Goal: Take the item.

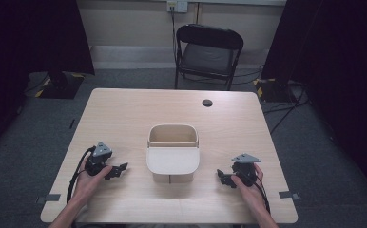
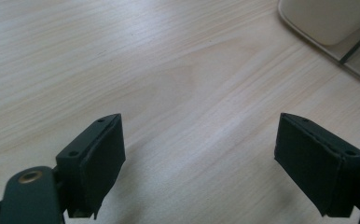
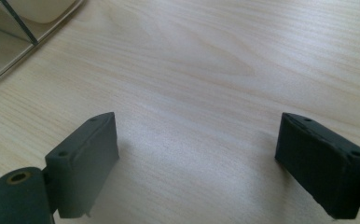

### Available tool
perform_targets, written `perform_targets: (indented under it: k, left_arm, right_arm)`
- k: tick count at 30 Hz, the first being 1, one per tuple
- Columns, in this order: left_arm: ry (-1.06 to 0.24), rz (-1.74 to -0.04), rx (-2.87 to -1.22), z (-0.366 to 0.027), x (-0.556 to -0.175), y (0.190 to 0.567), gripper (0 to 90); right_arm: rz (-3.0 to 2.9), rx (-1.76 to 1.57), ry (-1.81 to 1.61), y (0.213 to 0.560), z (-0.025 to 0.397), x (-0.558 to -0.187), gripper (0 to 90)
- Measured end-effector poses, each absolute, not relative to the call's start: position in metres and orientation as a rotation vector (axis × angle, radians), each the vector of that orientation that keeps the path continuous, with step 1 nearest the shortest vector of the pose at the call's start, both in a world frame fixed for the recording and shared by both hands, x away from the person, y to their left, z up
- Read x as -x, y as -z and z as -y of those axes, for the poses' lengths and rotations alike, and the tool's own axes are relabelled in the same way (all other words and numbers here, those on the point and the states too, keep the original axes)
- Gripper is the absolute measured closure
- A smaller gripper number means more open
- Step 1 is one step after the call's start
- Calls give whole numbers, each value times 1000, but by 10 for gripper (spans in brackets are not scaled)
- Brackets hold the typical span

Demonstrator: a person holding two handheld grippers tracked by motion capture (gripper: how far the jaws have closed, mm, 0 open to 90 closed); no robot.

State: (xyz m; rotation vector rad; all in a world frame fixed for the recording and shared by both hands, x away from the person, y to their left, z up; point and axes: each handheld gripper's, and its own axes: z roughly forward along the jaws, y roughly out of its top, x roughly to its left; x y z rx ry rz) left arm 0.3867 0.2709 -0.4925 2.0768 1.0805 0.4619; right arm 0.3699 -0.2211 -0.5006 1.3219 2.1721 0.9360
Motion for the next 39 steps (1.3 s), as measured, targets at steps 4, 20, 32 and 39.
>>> perform_targets:
  k: [4, 20, 32, 39]
  left_arm:
    - [-441, -1062, -2060, -270, -385, 490, 159]
    - [-390, -918, -2020, -251, -373, 475, 162]
    - [-345, -839, -2000, -237, -362, 467, 160]
    - [-322, -823, -2000, -233, -360, 464, 159]
  right_arm:
    - [-2172, -1323, -936, 501, 221, -370, 123]
    - [-2172, -1322, -936, 501, 221, -370, 123]
    - [-2172, -1322, -936, 501, 221, -370, 122]
    - [-2172, -1322, -936, 501, 221, -370, 123]
